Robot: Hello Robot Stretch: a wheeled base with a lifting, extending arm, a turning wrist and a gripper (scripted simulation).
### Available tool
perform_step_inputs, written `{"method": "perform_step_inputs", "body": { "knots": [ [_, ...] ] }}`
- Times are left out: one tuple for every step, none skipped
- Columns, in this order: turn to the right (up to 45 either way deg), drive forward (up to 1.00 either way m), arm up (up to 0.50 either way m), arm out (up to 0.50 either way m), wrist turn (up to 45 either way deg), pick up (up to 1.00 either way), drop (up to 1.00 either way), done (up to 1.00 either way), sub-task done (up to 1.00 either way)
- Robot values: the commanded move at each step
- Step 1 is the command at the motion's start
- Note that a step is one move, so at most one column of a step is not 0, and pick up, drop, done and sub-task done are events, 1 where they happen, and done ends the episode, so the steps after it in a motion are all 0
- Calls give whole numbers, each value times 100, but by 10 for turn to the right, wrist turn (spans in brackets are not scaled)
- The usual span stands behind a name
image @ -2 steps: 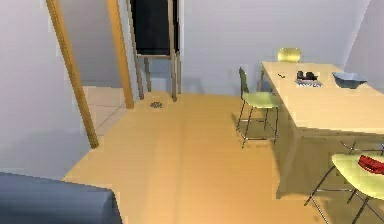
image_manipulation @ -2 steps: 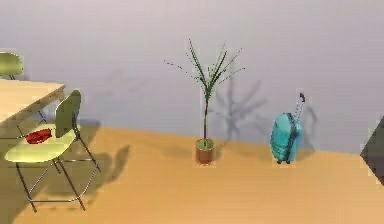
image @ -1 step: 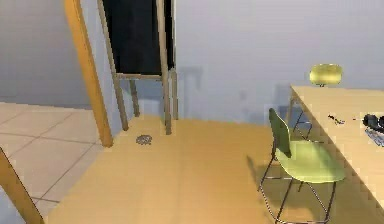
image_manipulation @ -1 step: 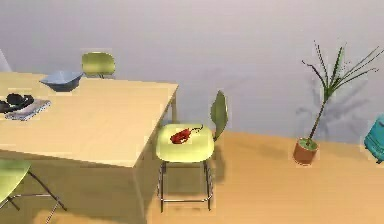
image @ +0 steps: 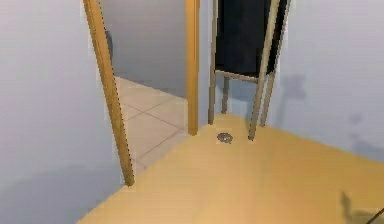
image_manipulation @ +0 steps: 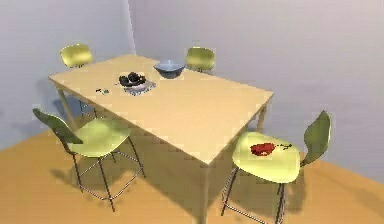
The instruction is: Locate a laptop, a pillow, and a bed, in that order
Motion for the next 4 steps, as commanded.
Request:
{"method": "perform_step_inputs", "body": {
  "knots": [
    [0, 100, 0, 0, 0, 0, 0, 0, 0],
    [-90, 0, 0, 0, 0, 0, 0, 0, 0],
    [0, 10, 0, 0, 0, 0, 0, 0, 0],
    [-60, 0, 0, 0, 0, 0, 0, 0, 0]
  ]
}}
